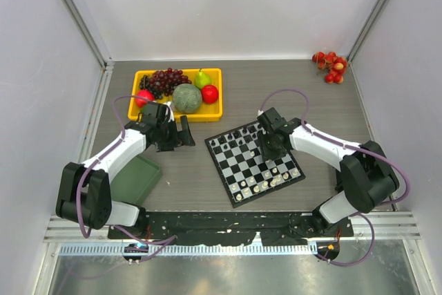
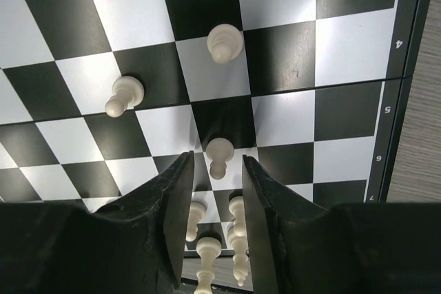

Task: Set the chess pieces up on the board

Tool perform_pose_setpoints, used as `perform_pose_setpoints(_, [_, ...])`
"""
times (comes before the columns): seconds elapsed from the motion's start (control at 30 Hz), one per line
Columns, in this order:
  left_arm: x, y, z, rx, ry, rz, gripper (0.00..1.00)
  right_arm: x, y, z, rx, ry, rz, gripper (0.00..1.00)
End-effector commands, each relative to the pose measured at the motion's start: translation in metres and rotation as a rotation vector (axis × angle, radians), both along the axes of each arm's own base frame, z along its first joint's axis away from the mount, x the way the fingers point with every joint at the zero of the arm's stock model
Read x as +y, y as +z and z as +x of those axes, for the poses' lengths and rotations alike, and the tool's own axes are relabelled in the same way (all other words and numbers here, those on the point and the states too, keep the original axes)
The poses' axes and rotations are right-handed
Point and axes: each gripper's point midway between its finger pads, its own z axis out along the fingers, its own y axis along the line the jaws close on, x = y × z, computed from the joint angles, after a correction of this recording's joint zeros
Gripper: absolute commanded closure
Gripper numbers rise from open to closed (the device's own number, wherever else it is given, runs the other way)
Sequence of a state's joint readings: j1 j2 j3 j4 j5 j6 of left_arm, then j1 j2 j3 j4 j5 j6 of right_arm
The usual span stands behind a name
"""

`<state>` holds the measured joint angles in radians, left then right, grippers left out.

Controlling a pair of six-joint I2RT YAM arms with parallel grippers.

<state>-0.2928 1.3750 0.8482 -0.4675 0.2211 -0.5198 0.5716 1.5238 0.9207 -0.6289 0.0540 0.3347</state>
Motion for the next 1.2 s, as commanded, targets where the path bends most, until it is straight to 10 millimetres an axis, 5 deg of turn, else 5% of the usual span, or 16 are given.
perform_pose_setpoints(0.0, [-0.006, 0.013, 0.011, -0.046, -0.009, -0.023, 0.04, 0.004, 0.015, 0.001, -0.041, 0.004, 0.050, 0.60])
perform_pose_setpoints(0.47, [-0.005, 0.014, 0.010, -0.051, -0.006, -0.019, 0.04, 0.005, 0.014, 0.006, -0.055, 0.006, 0.048, 0.78])
perform_pose_setpoints(0.7, [-0.006, 0.013, 0.010, -0.051, -0.007, -0.025, 0.04, 0.005, 0.014, 0.009, -0.061, 0.003, 0.040, 0.68])
perform_pose_setpoints(0.87, [-0.007, 0.014, 0.011, -0.049, -0.008, -0.026, 0.04, 0.008, 0.015, 0.010, -0.066, 0.007, 0.054, 0.81])
perform_pose_setpoints(1.17, [-0.008, 0.012, 0.012, -0.044, -0.011, -0.033, 0.04, 0.017, 0.023, -0.014, -0.038, 0.033, 0.128, 0.88])
